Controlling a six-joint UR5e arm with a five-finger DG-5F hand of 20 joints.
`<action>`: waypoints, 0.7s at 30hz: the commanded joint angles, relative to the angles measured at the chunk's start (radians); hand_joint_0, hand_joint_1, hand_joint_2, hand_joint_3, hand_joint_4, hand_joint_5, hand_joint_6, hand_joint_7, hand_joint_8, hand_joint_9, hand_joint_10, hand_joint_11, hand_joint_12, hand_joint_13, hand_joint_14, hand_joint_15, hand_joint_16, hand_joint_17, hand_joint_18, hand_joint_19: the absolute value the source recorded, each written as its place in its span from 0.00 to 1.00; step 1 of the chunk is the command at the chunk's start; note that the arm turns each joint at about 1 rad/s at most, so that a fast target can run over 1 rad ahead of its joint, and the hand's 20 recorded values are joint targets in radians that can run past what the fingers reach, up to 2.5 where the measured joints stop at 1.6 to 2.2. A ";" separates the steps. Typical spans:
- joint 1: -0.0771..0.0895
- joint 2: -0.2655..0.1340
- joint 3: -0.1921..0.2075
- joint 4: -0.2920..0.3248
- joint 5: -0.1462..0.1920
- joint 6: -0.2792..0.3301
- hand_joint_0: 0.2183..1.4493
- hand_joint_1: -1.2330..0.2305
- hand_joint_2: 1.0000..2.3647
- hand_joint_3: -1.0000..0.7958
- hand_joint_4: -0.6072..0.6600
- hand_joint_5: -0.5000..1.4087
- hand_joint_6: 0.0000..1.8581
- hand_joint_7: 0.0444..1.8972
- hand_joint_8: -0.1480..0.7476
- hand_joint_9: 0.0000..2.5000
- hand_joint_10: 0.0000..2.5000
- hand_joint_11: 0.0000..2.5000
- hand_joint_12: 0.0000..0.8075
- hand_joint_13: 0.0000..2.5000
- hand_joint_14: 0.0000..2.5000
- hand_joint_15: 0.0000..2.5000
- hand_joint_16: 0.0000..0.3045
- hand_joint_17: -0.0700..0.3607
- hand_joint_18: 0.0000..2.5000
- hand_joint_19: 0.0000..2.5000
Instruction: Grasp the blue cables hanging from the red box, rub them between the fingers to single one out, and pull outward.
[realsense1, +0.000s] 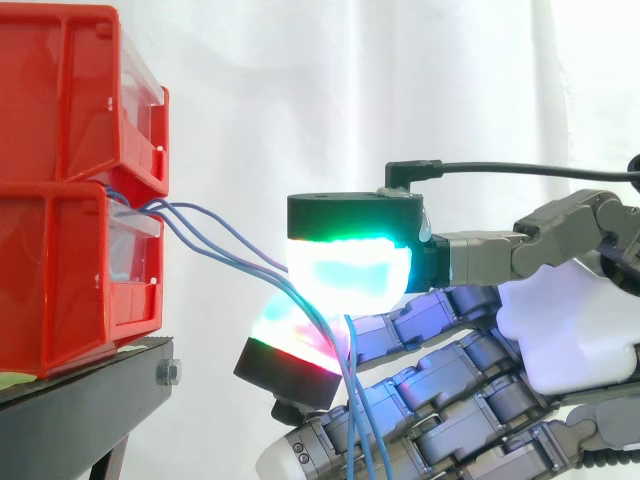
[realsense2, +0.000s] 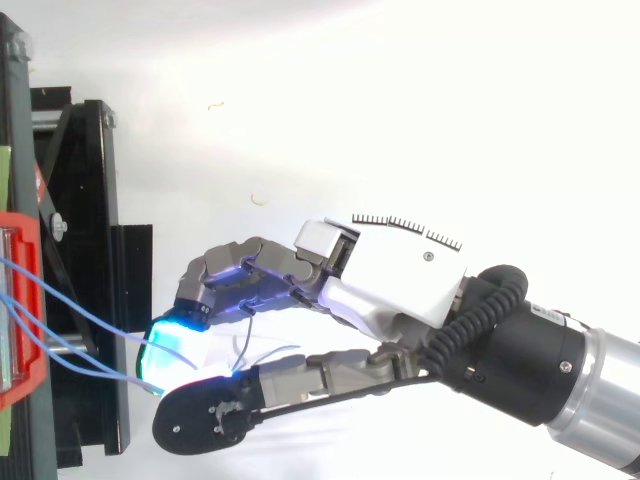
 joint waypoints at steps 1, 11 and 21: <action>0.000 0.000 0.000 0.000 0.000 0.001 0.50 0.28 0.00 0.28 0.60 0.14 0.47 0.53 0.56 0.23 0.00 0.07 0.51 0.12 0.00 0.00 0.19 0.46 0.00 0.00; 0.000 0.000 0.000 0.002 -0.002 0.001 0.43 0.21 0.00 0.28 0.59 0.14 0.47 0.52 0.56 0.23 0.00 0.06 0.54 0.11 0.00 0.00 0.21 0.49 0.00 0.00; 0.000 0.000 0.000 0.002 -0.011 0.001 0.30 0.24 0.00 0.28 0.62 0.14 0.47 0.51 0.57 0.22 0.00 0.02 0.54 0.10 0.00 0.00 0.22 0.51 0.00 0.00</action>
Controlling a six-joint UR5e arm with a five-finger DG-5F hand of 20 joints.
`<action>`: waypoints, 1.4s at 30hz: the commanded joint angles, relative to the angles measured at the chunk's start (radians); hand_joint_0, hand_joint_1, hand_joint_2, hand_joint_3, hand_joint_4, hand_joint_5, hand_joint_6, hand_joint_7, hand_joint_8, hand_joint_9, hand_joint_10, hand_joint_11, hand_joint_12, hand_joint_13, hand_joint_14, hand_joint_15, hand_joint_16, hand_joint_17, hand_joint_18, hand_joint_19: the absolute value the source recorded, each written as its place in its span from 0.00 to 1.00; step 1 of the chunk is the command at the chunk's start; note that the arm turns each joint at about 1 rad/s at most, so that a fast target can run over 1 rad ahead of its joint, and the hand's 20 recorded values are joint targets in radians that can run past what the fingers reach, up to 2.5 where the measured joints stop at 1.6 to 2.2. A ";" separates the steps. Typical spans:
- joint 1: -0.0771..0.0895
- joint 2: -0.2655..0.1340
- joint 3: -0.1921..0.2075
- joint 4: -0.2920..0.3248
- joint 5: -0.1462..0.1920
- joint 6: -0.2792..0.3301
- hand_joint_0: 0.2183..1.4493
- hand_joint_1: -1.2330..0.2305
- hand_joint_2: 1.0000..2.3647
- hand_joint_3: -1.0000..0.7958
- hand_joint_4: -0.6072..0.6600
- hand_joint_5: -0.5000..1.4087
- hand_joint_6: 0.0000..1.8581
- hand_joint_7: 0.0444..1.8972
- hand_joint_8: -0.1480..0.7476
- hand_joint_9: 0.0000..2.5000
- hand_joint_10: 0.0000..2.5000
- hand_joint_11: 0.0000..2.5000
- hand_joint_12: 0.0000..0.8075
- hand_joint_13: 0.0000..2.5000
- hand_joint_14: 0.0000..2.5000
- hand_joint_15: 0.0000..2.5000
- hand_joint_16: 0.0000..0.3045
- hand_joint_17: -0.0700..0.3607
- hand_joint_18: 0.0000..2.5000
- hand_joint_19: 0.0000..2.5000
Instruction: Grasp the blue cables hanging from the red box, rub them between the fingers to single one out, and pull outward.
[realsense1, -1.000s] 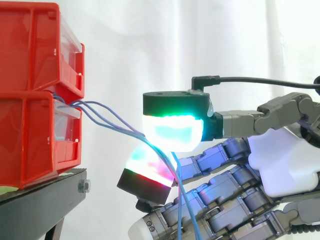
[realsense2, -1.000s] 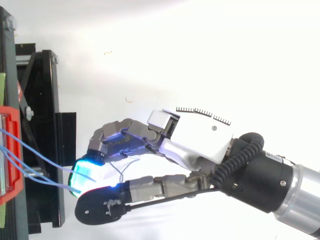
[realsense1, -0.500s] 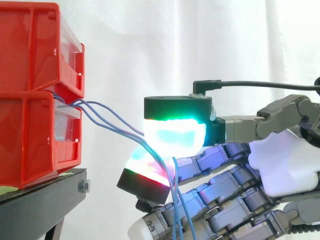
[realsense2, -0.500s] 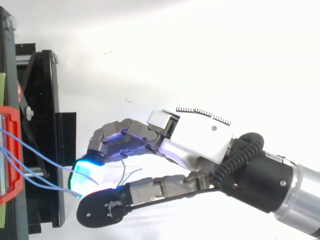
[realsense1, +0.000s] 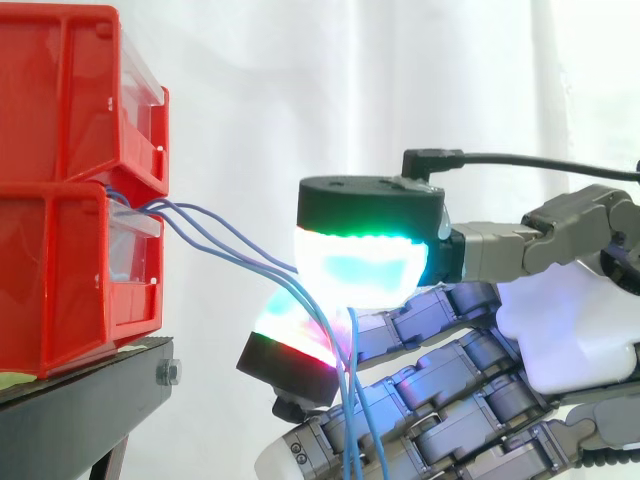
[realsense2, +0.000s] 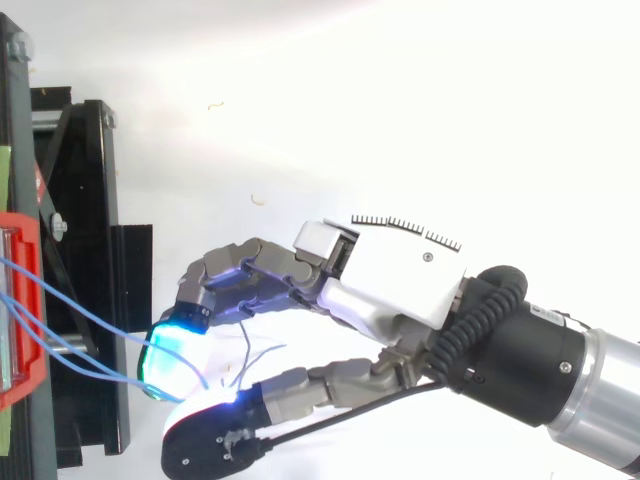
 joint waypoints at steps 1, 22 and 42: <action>0.000 0.000 0.000 0.000 -0.008 0.000 0.28 0.30 0.00 0.28 0.62 0.14 0.46 0.52 0.57 0.23 0.00 0.02 0.53 0.11 0.00 0.00 0.20 0.49 0.00 0.00; 0.000 0.000 0.002 0.000 -0.014 0.000 0.45 0.24 0.00 0.28 0.62 0.14 0.47 0.54 0.56 0.23 0.00 0.03 0.49 0.13 0.00 0.00 0.19 0.46 0.00 0.00; -0.005 0.003 0.002 -0.017 -0.017 0.000 0.33 0.40 0.01 0.36 0.59 0.17 0.46 0.58 0.55 0.26 0.00 0.01 0.48 0.14 0.00 0.00 0.16 0.41 0.00 0.00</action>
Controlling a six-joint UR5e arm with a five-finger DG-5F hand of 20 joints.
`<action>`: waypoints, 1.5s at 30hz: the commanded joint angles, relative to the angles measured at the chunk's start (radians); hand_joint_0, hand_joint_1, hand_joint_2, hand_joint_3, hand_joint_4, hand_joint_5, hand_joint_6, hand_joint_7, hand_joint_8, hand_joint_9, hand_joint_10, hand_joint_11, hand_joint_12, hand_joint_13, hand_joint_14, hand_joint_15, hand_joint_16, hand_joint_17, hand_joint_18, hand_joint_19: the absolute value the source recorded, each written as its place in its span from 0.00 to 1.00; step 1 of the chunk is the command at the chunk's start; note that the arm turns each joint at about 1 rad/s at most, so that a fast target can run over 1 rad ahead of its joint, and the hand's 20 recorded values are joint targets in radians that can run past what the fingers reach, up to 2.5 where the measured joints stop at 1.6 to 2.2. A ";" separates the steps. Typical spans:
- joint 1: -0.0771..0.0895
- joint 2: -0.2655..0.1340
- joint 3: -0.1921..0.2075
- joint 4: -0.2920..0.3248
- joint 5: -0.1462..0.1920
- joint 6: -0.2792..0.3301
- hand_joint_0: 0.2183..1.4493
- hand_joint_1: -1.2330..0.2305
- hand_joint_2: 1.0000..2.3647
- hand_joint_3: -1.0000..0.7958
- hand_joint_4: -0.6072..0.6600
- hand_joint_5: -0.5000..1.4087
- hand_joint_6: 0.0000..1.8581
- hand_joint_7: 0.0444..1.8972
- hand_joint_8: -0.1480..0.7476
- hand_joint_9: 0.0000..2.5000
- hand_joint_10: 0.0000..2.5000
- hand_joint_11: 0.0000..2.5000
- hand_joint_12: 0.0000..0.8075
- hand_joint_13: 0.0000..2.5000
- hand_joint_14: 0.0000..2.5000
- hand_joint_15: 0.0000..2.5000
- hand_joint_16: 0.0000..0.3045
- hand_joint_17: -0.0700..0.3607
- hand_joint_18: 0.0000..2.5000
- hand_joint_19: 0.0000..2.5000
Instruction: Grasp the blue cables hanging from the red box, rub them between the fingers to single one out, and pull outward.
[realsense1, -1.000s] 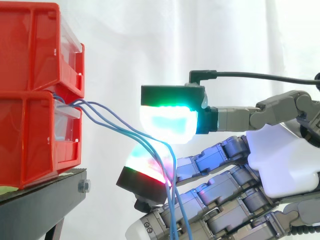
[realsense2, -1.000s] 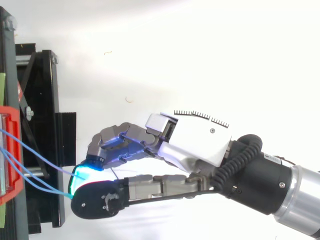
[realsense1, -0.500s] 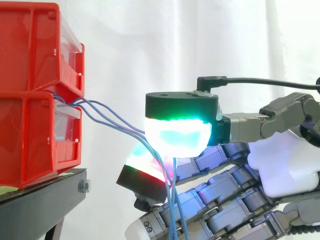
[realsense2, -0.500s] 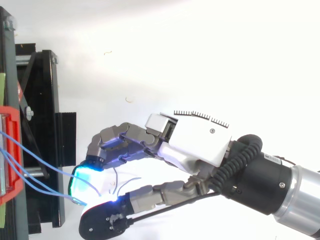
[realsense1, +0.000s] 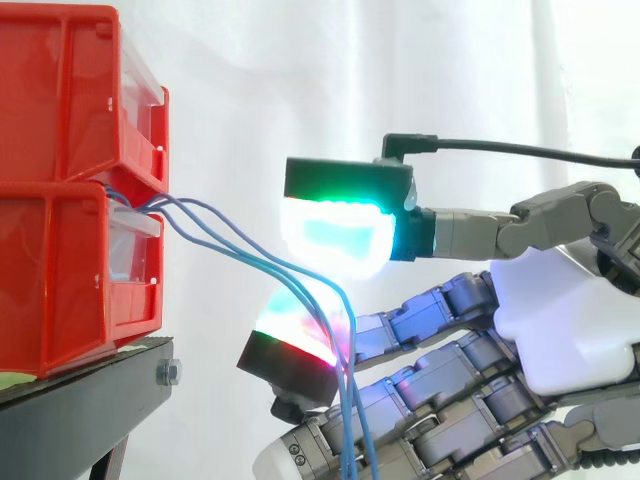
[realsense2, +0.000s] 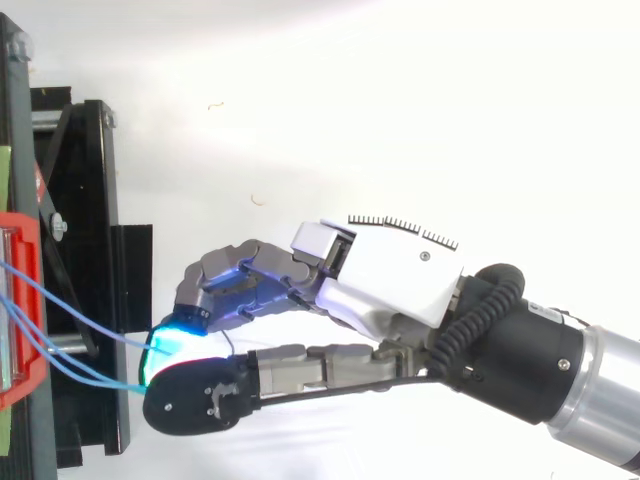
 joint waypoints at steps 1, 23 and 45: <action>0.000 0.008 0.000 -0.013 -0.003 0.000 0.33 0.40 0.02 0.39 0.59 0.17 0.46 0.59 0.56 0.26 0.00 0.01 0.48 0.14 0.00 0.00 0.16 0.41 0.00 0.00; -0.006 0.038 0.000 -0.080 -0.009 -0.038 0.26 0.41 0.00 0.28 0.66 0.15 0.46 0.55 0.58 0.24 0.00 0.00 0.49 0.14 0.00 0.00 0.16 0.42 0.00 0.00; -0.011 0.040 0.000 -0.077 -0.009 -0.063 0.29 0.50 0.01 0.36 0.66 0.15 0.46 0.57 0.60 0.23 0.00 0.00 0.49 0.13 0.00 0.00 0.15 0.39 0.00 0.00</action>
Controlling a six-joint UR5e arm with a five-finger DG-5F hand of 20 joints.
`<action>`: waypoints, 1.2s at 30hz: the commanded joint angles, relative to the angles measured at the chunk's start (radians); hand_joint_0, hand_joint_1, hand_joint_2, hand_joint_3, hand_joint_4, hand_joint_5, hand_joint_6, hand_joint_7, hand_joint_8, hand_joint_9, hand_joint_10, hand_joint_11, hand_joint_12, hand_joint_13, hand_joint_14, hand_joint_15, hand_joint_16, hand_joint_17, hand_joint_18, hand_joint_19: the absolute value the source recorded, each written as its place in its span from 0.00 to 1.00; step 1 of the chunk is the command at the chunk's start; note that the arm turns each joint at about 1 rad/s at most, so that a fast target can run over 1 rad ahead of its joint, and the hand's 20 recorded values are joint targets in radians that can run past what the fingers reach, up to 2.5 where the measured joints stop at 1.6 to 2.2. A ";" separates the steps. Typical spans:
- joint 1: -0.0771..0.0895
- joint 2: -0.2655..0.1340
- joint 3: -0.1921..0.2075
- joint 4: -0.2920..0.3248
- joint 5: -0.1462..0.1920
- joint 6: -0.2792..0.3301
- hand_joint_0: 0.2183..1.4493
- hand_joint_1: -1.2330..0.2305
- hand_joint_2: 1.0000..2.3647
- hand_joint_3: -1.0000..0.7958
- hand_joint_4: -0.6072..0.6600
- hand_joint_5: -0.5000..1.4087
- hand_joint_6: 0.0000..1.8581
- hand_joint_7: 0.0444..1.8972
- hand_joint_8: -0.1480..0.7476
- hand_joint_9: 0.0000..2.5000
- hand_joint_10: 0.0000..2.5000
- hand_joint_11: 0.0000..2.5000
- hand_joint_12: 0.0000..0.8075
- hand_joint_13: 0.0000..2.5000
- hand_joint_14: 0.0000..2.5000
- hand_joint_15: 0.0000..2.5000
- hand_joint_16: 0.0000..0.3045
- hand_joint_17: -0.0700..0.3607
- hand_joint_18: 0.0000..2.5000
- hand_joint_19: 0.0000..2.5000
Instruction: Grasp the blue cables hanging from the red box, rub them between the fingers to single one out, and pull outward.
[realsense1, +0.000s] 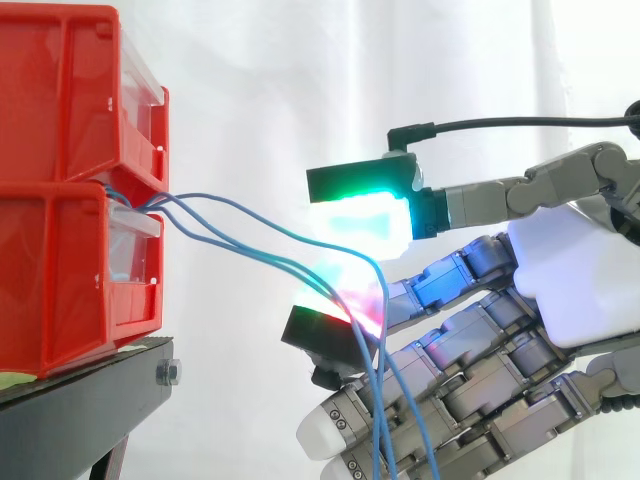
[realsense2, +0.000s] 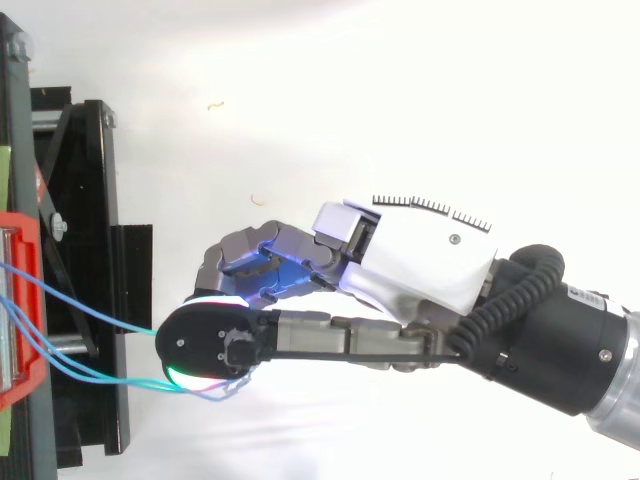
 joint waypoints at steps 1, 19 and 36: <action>-0.001 0.000 0.000 0.000 0.000 0.000 0.29 0.50 0.01 0.36 0.66 0.15 0.46 0.56 0.60 0.23 0.00 0.00 0.51 0.14 0.00 0.00 0.16 0.41 0.00 0.00; -0.001 0.000 0.000 0.000 0.000 0.000 0.29 0.38 0.00 0.29 0.66 0.16 0.46 0.56 0.60 0.24 0.00 0.02 0.51 0.13 0.00 0.00 0.17 0.43 0.00 0.00; -0.002 0.000 0.000 0.000 0.000 0.000 0.32 0.41 0.02 0.40 0.65 0.16 0.46 0.58 0.59 0.23 0.00 0.04 0.50 0.13 0.00 0.00 0.16 0.42 0.00 0.00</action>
